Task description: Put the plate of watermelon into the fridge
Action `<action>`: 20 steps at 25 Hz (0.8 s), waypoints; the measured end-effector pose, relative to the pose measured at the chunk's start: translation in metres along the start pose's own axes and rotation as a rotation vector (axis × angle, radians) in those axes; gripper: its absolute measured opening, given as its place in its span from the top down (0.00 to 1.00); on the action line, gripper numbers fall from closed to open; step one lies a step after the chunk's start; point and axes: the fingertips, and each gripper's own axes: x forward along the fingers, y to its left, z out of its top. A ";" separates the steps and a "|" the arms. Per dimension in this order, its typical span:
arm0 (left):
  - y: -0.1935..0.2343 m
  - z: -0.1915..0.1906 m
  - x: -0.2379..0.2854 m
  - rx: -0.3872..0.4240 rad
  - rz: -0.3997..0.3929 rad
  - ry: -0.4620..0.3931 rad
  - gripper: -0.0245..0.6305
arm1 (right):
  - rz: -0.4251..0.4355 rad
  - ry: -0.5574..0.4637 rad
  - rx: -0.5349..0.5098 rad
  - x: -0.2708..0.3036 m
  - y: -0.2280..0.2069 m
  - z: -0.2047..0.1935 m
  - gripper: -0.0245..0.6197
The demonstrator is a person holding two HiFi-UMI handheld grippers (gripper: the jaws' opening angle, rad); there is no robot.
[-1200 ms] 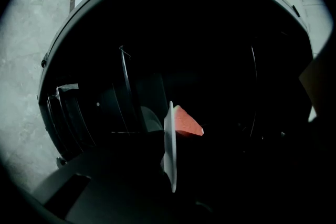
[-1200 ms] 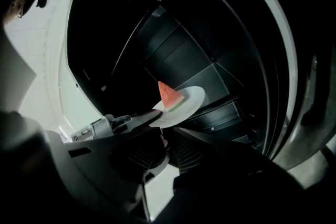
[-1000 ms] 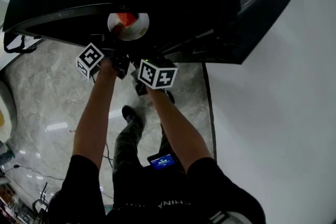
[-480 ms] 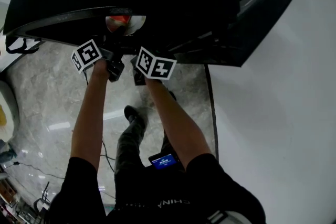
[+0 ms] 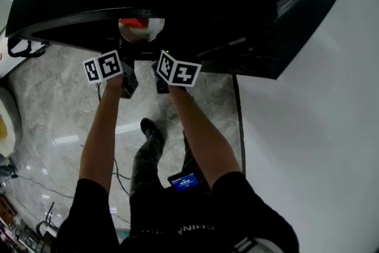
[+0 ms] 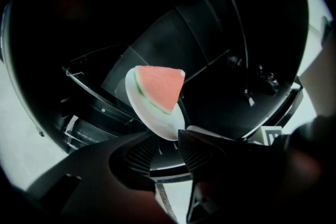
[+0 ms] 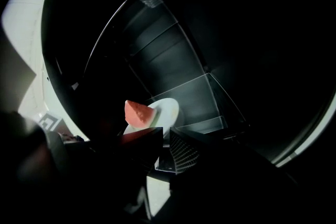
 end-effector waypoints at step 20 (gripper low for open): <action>0.018 0.028 -0.015 0.339 0.245 -0.102 0.89 | -0.003 0.032 -0.211 0.011 0.018 -0.005 0.89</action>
